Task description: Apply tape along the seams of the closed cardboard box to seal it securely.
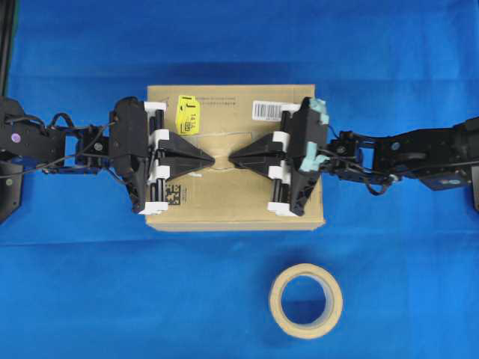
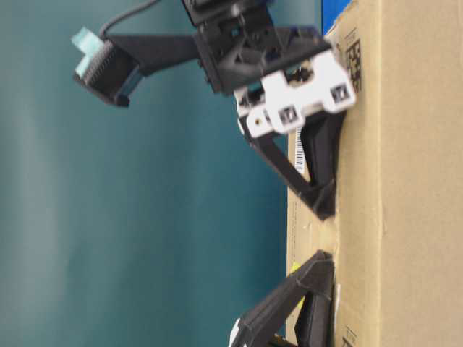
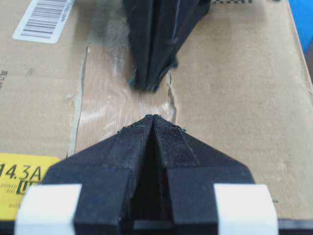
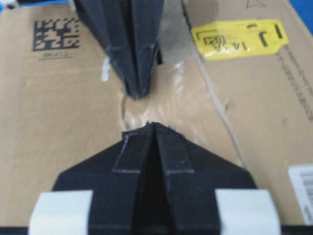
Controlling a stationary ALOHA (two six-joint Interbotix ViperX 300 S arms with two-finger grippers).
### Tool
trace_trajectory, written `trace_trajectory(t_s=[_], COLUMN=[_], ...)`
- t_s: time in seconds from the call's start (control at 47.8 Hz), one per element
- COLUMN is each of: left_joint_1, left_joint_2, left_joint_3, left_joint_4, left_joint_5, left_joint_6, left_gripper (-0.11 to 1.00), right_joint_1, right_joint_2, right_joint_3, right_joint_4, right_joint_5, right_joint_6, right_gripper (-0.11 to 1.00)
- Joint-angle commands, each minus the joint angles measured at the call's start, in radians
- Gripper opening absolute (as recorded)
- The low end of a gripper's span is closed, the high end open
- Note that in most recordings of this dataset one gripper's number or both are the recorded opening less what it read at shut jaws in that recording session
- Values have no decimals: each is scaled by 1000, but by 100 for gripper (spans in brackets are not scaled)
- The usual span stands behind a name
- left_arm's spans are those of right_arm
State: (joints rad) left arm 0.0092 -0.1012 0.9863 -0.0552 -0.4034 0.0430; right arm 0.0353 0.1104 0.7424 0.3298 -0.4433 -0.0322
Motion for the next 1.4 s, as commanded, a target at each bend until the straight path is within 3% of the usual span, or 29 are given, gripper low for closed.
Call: trace_trajectory(t_s=[0.0,0.209,0.523,0.941,1.38], left_joint_1=[-6,-2,-8,0,9], left_joint_2=[-9,-31,-123,-483,-827], left_joint_3=[35,71,80,118,245], left_joint_4=[0,0,2,5,11], left_joint_5=[14,14,21,161,373], left_joint_6=[-3,-15,-37,-17,-15], left_gripper=[0,0,0,0,0], right_joint_1=[23,25,23,21,15], right_joint_2=[-17,-63,-167,-491,-813], right_joint_3=[48,101,107,172,350], right_joint_4=[18,26,20,12,12], right_joint_5=[5,-3,-9,46,230], right_joint_6=[-3,-3,-28,-155,-170], right_gripper=[0,0,0,0,0])
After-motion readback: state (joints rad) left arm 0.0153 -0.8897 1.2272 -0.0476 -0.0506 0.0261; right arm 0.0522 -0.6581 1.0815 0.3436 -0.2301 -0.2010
